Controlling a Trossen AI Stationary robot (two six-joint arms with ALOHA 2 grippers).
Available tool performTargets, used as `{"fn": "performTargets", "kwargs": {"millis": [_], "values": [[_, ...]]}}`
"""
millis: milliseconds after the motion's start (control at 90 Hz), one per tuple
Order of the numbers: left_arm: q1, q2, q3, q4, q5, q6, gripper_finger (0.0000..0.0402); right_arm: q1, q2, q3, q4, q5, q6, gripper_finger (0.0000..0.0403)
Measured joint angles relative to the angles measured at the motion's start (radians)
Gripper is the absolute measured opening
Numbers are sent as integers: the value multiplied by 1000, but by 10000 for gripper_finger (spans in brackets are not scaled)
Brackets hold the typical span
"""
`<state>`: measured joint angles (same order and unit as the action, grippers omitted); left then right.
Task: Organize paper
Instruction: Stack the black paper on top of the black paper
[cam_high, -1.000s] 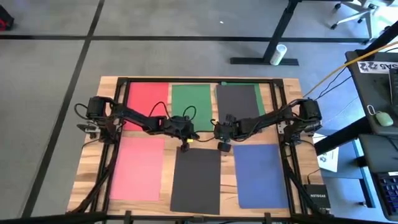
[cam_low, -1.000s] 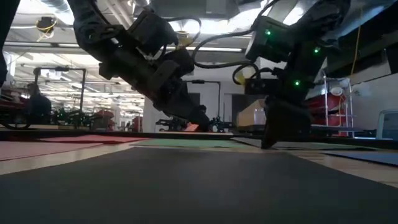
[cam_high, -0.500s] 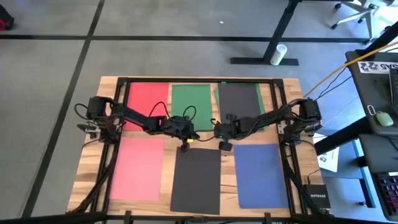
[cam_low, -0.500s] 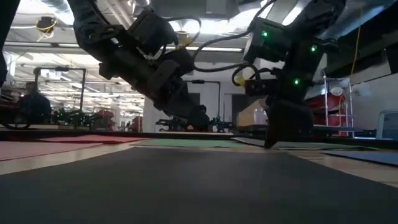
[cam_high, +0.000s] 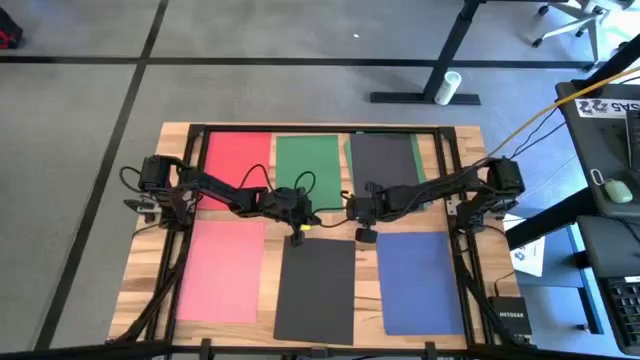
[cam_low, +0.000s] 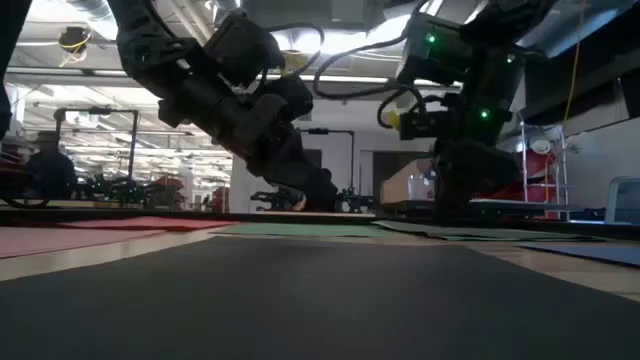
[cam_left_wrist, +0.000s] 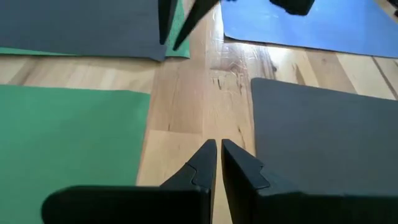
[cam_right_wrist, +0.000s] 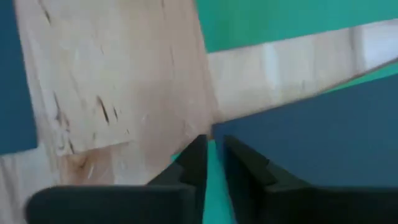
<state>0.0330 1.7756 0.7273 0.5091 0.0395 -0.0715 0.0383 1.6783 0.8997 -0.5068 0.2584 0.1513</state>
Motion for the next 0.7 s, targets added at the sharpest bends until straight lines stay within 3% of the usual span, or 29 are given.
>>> {"fn": "performTargets", "kwargs": {"millis": [167,289,700], "values": [[0,0,0,0,0,2,8,-9,6,1,17,19,-1,140],[0,0,0,0,0,20,8,-41,6,2,25,18,-1,170],[0,0,-1,-7,0,22,8,-99,49,-26,93,-75,0,170]]}}
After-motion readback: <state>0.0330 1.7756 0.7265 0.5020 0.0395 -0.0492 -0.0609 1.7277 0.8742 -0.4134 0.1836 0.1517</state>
